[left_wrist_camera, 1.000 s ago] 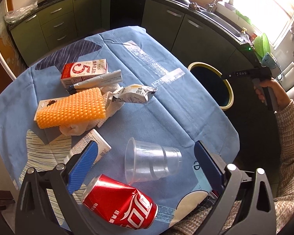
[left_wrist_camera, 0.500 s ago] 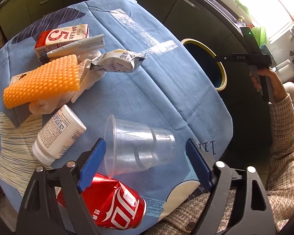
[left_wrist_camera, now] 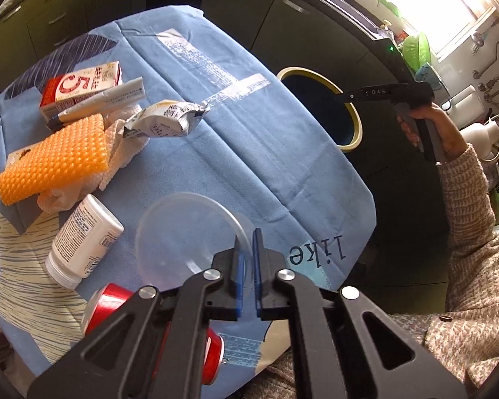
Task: Collect trash
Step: 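Carry the clear cup over the bin and open the left gripper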
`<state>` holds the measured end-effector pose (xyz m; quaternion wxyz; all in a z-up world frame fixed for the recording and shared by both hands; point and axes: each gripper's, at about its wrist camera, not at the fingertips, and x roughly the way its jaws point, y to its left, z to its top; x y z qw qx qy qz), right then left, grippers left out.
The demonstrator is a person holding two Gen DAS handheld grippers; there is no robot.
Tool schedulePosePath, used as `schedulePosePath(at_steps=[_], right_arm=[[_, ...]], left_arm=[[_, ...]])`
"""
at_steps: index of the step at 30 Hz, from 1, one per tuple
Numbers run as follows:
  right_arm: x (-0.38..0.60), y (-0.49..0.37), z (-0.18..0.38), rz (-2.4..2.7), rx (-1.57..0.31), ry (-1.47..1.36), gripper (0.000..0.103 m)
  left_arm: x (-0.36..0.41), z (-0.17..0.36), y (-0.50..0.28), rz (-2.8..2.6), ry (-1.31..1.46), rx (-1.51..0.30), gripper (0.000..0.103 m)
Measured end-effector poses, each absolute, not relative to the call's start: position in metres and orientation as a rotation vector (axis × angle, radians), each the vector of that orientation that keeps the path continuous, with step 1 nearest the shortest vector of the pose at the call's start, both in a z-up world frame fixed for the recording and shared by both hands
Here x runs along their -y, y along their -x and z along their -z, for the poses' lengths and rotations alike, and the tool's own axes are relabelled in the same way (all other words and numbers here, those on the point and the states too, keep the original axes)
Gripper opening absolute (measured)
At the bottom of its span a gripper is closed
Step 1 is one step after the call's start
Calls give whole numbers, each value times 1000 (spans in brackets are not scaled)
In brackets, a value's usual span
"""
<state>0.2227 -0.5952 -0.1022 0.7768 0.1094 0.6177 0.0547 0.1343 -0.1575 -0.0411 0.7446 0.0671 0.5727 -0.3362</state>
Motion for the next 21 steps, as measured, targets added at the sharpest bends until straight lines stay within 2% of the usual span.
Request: schedulePosePath(at_steps=[10,15,21], right_arm=[[615,-203,77,-105,-1280,-242,67],[635,-181,61,-77,-1235,-260,69],[654,-153,56,-38,-1225,-265,69]], left_arm=[[213,12,-135,787,-277,-1182,5],[288,-6,-149,870,-340,-1125,5],[397,1,-171,924,-455,-1065,5]])
